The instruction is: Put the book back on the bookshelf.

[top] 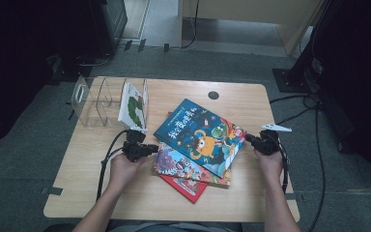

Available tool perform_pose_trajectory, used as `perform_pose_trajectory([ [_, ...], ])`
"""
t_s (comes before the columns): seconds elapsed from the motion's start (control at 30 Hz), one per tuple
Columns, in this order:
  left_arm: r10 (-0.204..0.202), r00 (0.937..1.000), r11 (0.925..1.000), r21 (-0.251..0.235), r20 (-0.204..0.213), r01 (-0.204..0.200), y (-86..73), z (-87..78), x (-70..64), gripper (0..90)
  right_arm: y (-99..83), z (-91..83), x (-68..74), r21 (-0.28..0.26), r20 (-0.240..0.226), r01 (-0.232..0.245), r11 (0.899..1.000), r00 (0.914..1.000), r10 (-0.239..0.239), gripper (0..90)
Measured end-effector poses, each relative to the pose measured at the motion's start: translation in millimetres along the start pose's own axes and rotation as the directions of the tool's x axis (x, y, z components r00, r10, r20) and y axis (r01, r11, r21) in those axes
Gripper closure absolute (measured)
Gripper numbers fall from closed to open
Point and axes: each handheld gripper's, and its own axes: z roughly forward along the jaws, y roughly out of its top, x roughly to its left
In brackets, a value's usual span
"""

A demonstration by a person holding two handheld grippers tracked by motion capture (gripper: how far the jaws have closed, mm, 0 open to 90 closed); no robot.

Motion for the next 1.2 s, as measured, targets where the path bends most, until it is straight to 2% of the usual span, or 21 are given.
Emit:
perform_pose_trajectory([
  [0.1,-0.008,0.9999,0.9999,-0.007,-0.010,0.008,-1.7,-4.1,3.4,82.4,4.2,4.0,-5.1,0.005,-0.001,-0.019,1.000,0.9998,0.019,90.0],
  [0.53,-0.024,0.9994,0.9997,-0.009,-0.025,0.024,-7.9,-12.3,10.5,81.5,9.1,11.5,-3.8,-0.005,0.005,-0.028,1.000,0.9996,0.028,90.0],
  [0.77,-0.034,0.9984,0.9994,0.001,-0.045,0.034,-17.4,-18.4,15.7,80.2,16.1,17.2,-4.4,-0.003,0.007,-0.036,0.999,0.9993,0.036,90.0],
  [0.8,-0.046,0.9975,0.9989,-0.004,-0.055,0.046,-20.0,-22.0,18.0,80.3,18.5,20.0,-4.3,-0.003,0.008,-0.045,0.999,0.9990,0.045,90.0],
  [0.93,-0.064,0.9963,0.9979,-0.010,-0.057,0.063,-22.9,-25.9,21.4,80.3,21.0,22.9,-4.1,-0.003,0.009,-0.041,0.999,0.9991,0.041,90.0],
  [1.2,-0.062,0.9967,0.9981,-0.004,-0.053,0.062,-24.1,-27.3,23.9,79.5,23.2,20.6,-1.3,-0.016,0.028,-0.033,0.999,0.9991,0.033,90.0],
])
